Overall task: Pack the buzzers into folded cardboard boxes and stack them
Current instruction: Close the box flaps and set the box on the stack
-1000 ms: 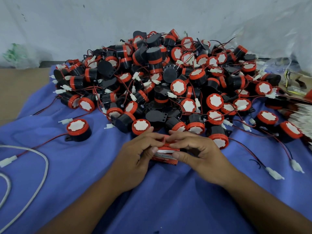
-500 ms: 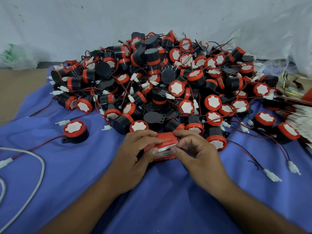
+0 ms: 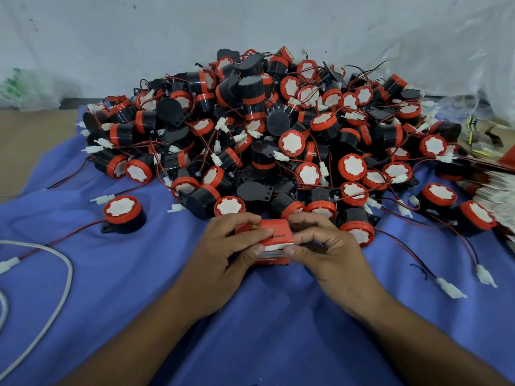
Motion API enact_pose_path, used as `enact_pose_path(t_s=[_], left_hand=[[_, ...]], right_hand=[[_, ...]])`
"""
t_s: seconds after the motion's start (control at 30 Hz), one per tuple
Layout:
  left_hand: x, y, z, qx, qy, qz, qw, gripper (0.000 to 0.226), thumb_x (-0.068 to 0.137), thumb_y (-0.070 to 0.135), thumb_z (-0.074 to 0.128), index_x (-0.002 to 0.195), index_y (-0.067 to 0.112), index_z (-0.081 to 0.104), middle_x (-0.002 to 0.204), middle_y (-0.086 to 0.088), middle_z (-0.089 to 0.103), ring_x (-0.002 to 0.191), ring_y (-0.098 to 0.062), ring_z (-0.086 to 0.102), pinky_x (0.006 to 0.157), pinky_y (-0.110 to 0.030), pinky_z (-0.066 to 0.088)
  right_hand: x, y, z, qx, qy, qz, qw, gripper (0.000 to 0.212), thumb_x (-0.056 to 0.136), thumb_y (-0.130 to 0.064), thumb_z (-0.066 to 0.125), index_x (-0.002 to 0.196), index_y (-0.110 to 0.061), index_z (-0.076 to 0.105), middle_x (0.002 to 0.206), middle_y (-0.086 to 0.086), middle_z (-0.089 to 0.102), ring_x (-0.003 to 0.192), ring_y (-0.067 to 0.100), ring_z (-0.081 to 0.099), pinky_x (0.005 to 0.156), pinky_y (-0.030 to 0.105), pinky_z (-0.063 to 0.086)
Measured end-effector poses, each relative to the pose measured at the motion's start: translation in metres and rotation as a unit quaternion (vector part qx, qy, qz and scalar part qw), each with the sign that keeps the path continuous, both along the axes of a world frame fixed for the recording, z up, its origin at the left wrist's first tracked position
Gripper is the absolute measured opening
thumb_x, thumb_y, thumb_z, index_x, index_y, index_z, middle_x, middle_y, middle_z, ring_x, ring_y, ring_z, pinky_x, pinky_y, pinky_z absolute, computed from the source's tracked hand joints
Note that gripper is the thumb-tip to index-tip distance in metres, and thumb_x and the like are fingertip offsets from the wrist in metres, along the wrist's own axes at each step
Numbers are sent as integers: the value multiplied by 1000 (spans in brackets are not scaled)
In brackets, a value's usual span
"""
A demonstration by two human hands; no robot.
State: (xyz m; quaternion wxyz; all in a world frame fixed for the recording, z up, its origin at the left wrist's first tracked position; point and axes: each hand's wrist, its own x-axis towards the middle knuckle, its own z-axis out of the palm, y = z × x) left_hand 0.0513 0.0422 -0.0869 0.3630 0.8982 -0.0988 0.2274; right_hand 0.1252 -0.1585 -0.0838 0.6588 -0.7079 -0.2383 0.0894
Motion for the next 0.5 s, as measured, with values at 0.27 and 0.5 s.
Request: enact_pose_path(t_s=[0.27,0.5], left_hand=[[-1,7,-2,102,-7,-24,994,38,94,33,60,128,18,68,141,0,55,133,-21,45,108,-39,42],[-2,2,-2,169,-32,-28,985,34,96,21,59,127,11,68,141,-11,56,136,-34,45,109,-42,41]], right_hand=[[-2,-5,-2,-54,-91,-1,994,31,84,-18,77,108,-20,59,115,-11,66,112,15,64,90,41,56],[1,-8,-2,-222,-468,11,855,6,94,-13,68,94,-11,74,130,4,60,107,21,60,87,35,50]])
